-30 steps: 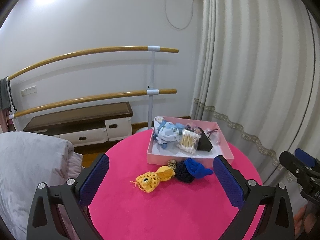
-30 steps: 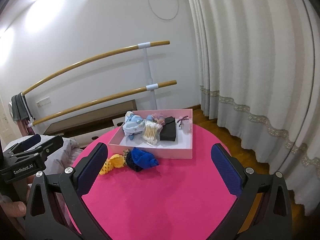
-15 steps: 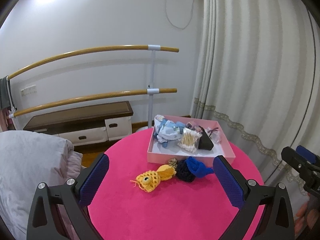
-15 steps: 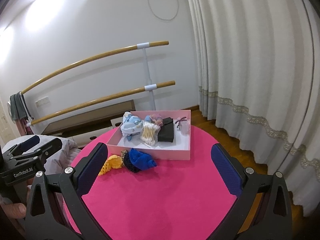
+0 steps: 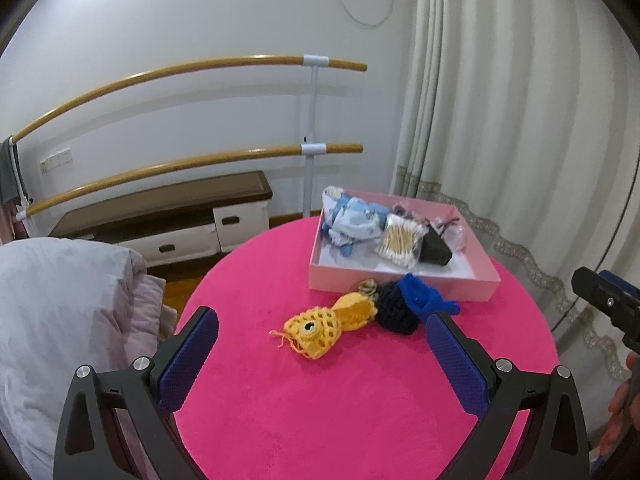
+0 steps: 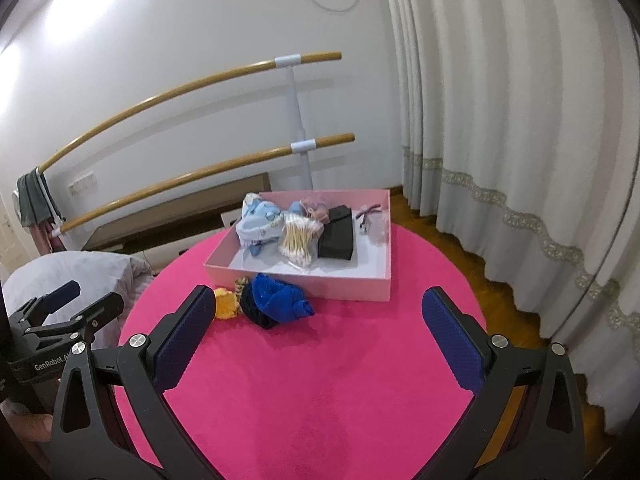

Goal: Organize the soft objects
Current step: 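Grasp the yellow crochet toy with the left tool while the right tool grasps the blue knit item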

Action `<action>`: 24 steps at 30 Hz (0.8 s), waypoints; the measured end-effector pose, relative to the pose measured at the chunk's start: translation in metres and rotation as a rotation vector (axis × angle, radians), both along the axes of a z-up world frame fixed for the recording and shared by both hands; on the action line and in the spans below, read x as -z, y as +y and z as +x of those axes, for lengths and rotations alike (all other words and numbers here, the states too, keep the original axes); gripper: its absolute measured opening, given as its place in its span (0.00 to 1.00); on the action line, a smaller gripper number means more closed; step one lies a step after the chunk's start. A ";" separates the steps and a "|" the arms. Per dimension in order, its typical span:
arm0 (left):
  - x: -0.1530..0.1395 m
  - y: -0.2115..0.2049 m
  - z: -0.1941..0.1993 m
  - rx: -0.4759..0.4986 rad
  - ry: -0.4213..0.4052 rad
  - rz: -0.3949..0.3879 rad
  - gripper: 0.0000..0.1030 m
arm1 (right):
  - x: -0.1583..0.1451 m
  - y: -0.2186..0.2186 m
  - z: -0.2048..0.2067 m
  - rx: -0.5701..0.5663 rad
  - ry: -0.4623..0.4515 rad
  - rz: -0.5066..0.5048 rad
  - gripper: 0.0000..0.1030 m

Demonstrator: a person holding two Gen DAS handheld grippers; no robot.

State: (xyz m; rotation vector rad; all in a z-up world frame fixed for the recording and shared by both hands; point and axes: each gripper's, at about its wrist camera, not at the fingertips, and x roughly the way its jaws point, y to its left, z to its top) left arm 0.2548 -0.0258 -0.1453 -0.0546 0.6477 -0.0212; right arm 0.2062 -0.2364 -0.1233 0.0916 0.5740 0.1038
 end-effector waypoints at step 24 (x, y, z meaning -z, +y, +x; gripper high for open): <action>0.128 0.007 0.144 -0.001 0.219 0.053 1.00 | 0.095 0.027 0.103 -0.095 0.251 0.049 1.00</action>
